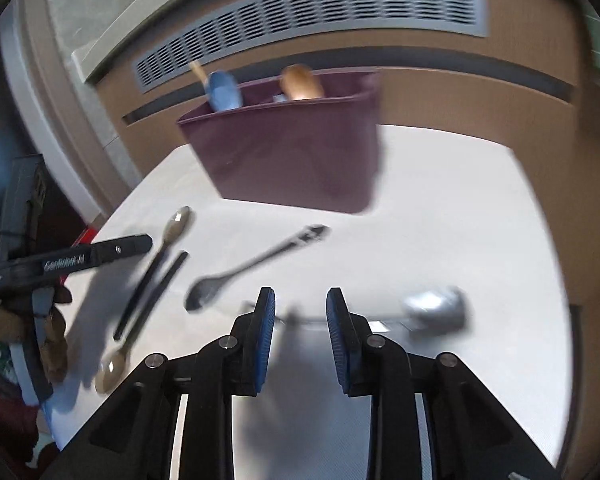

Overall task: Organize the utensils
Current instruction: 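Move the right tool to the small metal spatula while the left tool hovers over the brown spoon, then grasp the metal spatula with the right tool while the left tool grasps the brown spoon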

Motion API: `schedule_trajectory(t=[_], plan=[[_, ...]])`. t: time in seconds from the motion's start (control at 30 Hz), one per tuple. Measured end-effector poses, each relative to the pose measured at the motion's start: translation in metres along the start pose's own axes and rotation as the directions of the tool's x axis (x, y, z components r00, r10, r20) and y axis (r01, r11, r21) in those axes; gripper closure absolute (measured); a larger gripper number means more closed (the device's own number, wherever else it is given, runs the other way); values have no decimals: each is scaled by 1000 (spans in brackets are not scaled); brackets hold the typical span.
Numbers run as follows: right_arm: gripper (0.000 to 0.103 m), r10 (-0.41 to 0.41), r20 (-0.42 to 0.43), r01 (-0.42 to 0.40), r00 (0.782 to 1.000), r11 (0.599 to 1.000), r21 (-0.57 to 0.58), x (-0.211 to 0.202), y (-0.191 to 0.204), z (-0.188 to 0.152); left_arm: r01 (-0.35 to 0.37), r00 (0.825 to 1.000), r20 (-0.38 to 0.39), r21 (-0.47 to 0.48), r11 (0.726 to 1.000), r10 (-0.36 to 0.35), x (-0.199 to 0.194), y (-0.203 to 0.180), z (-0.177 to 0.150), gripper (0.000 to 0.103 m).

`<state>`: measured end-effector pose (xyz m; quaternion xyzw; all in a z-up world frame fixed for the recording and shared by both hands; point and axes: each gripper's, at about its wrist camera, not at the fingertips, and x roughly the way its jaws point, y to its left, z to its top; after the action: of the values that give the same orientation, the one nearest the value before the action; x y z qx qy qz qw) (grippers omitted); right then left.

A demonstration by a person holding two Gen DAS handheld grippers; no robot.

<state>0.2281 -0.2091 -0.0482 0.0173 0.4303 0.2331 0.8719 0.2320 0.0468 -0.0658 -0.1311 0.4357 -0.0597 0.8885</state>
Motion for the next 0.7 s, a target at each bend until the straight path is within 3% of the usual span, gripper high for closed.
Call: schedule_trajectory(t=[0.17,0.33,0.5,0.6,0.7], plan=[[77,37,-144,-39,989,999,-13,43,16,7,-12,1000,2,11,1000,12,-3,2,-3,63],[77,14,-170,-39,985,988,-146,19,24,-21,-5,1000,-5,15,1000,5,-1,3,-4,63],[78,-113,-180,54,977,951,-306,-20,23,-59,8,1000,-17,13,1000,-8,3,0,-5,63],[78,-159,-115,127,981,961,-245,-43,9,-62,19,1000,-20,15,1000,-18,1,-2,-6,63],[75,-151,-66,145,986,986,-84,-55,-22,-58,23,1000,-12,6,1000,-23,-3,-1,-5,63]])
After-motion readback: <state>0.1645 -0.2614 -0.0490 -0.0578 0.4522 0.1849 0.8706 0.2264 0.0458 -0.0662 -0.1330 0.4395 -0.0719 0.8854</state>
